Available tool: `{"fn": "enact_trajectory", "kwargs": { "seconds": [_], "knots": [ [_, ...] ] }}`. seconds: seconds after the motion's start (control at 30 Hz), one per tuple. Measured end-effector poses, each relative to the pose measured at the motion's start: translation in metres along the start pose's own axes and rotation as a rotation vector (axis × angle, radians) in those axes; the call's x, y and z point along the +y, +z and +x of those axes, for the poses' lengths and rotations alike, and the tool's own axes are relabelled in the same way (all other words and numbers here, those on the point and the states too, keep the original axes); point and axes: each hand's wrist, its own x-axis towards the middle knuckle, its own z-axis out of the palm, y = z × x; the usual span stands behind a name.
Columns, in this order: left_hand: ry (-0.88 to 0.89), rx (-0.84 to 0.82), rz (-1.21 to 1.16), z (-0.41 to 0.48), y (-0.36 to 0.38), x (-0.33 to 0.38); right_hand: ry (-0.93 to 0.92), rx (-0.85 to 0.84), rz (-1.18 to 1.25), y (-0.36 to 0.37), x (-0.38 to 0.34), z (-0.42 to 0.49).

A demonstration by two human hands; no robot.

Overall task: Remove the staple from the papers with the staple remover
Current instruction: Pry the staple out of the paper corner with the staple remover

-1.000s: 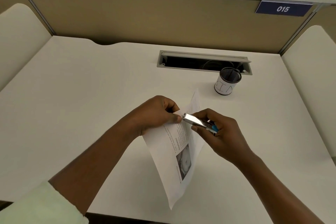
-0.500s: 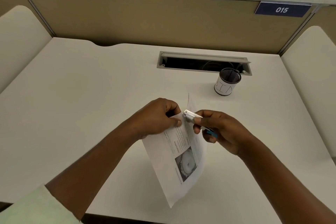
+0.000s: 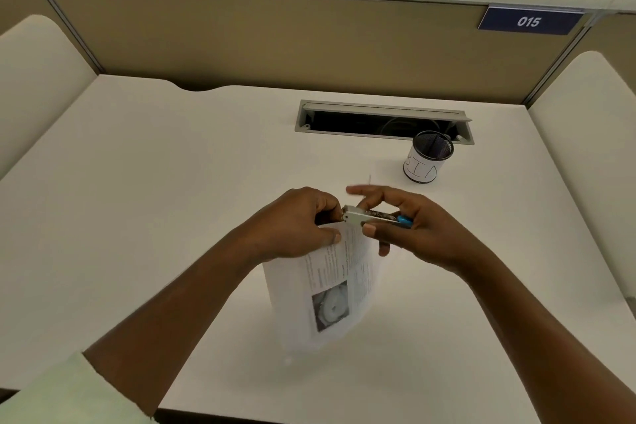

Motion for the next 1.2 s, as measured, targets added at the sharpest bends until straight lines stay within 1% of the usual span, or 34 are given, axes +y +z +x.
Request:
{"fn": "enact_trajectory", "kwargs": {
  "seconds": [0.07, 0.13, 0.27, 0.37, 0.43, 0.63, 0.77, 0.97, 1.1, 1.2],
  "knots": [
    [0.016, 0.028, 0.05, 0.001, -0.002, -0.001, -0.007, -0.045, -0.075, -0.006, -0.005, -0.002],
    [0.021, 0.058, 0.093, 0.003, -0.003, -0.002, 0.0, -0.042, -0.154, -0.01, -0.01, -0.003],
    [0.035, 0.127, 0.128, 0.005, -0.004, -0.004, -0.03, -0.037, -0.207, -0.01, -0.014, -0.005],
    [0.042, 0.161, 0.177, 0.005, -0.002, -0.003, -0.083, 0.022, -0.381, -0.005, -0.015, -0.006],
    [0.055, 0.199, 0.234, 0.005, 0.0, -0.003, -0.091, 0.063, -0.434, 0.0, -0.016, -0.007],
    [0.109, 0.316, 0.305, 0.002, 0.006, 0.0, -0.071, 0.154, -0.419, 0.006, -0.018, -0.013],
    [0.143, 0.396, 0.301, 0.003, 0.009, 0.001, -0.061, 0.202, -0.441, 0.01, -0.019, -0.018],
    [0.252, 0.48, 0.35, -0.002, 0.014, -0.001, -0.115, 0.263, -0.442, 0.018, -0.024, -0.028],
    [0.297, 0.502, 0.381, -0.003, 0.015, -0.001, -0.127, 0.295, -0.438, 0.022, -0.025, -0.033],
    [0.301, 0.474, 0.357, -0.004, 0.016, 0.0, -0.132, 0.33, -0.449, 0.024, -0.027, -0.034]
  ]
}}
